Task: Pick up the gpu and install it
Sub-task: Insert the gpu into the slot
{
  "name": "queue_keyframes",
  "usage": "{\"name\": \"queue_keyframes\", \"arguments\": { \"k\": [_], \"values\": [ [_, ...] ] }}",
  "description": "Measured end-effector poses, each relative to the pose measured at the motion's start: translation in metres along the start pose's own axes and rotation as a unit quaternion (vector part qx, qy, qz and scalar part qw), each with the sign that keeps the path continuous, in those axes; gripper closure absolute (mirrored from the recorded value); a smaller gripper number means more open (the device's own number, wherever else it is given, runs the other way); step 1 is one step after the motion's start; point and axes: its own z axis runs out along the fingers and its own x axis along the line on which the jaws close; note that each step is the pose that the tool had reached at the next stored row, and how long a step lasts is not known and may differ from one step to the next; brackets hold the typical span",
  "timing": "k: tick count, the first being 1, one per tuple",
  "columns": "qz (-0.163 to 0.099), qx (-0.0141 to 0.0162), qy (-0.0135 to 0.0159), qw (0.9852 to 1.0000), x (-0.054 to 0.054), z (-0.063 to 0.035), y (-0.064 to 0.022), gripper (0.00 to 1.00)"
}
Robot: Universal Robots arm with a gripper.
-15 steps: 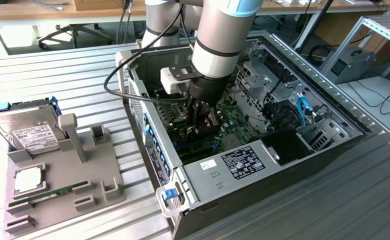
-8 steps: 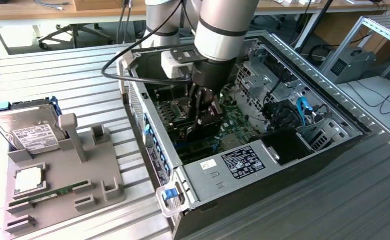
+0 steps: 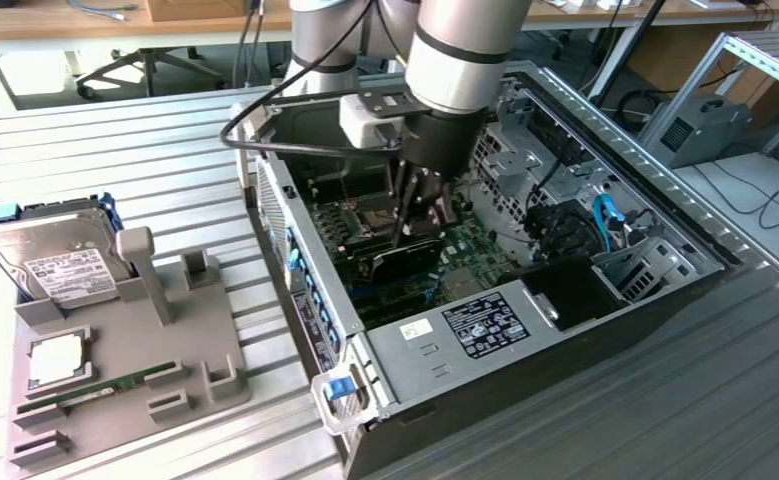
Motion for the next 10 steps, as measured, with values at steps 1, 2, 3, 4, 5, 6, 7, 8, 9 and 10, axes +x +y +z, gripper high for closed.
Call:
{"name": "queue_keyframes", "arguments": {
  "k": [1, 2, 3, 4, 5, 6, 7, 8, 9, 10],
  "values": [
    [0.0, -0.0014, 0.0001, 1.0, 0.0, -0.0002, -0.0043, 0.89],
    [0.0, -0.0032, 0.0001, 1.0, 0.0, -0.0003, -0.0091, 0.89],
    [0.0, -0.0051, 0.0002, 1.0, 0.0, -0.0005, -0.0139, 0.89],
    [0.0, -0.007, 0.0002, 1.0, 0.0, -0.0007, -0.0181, 0.89],
    [0.0, -0.0091, 0.0002, 1.0, -0.001, -0.001, -0.0236, 0.89],
    [0.0, -0.0102, 0.0002, 0.9999, -0.001, -0.0012, -0.0269, 0.89],
    [-0.001, -0.0107, 0.0005, 0.9999, -0.001, -0.0013, -0.0282, 0.89],
    [-0.001, -0.0107, 0.0006, 0.9999, -0.001, -0.0013, -0.0282, 0.89],
    [-0.001, -0.0107, 0.0006, 0.9999, -0.001, -0.0013, -0.0282, 0.89],
    [-0.001, -0.0107, 0.0007, 0.9999, -0.001, -0.0013, -0.0283, 0.89]
  ]
}}
